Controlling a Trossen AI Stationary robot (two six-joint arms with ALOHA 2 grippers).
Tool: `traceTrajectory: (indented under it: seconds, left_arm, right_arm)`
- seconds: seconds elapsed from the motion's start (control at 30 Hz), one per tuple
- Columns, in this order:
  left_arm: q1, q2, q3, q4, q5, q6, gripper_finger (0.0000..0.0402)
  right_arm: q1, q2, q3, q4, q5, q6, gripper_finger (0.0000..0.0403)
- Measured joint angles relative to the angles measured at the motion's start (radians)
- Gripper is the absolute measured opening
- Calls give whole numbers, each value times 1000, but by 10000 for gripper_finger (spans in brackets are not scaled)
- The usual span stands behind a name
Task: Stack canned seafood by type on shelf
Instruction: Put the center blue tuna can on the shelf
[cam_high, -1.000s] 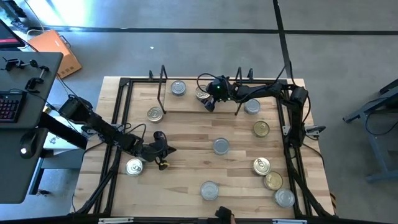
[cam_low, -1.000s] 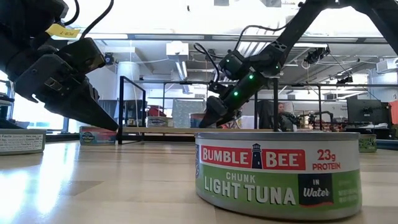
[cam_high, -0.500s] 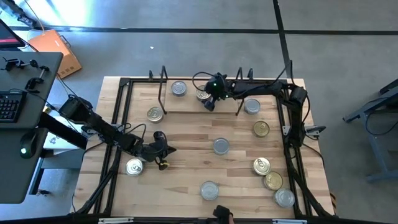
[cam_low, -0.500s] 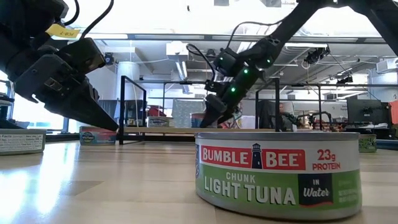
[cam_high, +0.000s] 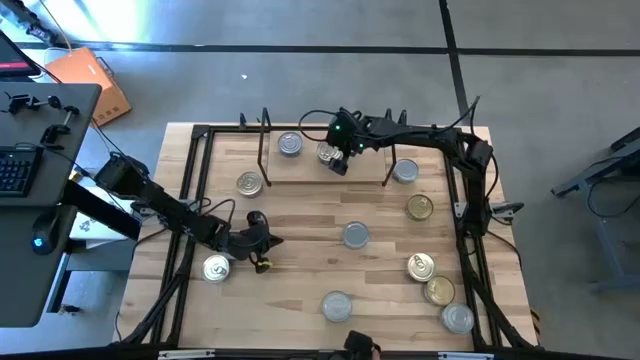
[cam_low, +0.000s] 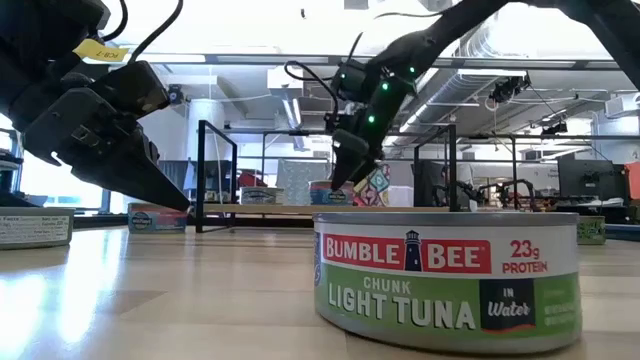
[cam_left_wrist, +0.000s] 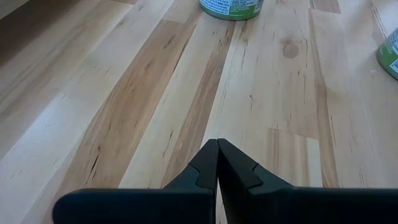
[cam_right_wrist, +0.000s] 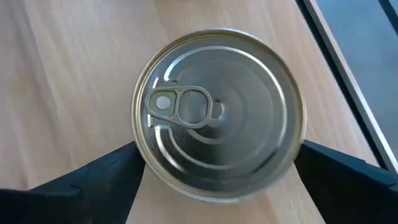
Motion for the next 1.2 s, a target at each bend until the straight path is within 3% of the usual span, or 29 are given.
traceTrajectory:
  seconds: [0.13, 0.3, 0.67, 1.2]
  left_arm:
    - [0, 0, 0, 0, 0, 0, 0]
    - [0, 0, 0, 0, 0, 0, 0]
    - [0, 0, 0, 0, 0, 19, 0]
    - [0, 0, 0, 1, 0, 25, 0]
  right_arm:
    - [1, 0, 64, -130, 3, 12, 378]
    - [6, 0, 98, -138, 5, 30, 335]
    - [11, 0, -5, 99, -22, 87, 210]
    - [3, 93, -25, 384, -50, 146, 83]
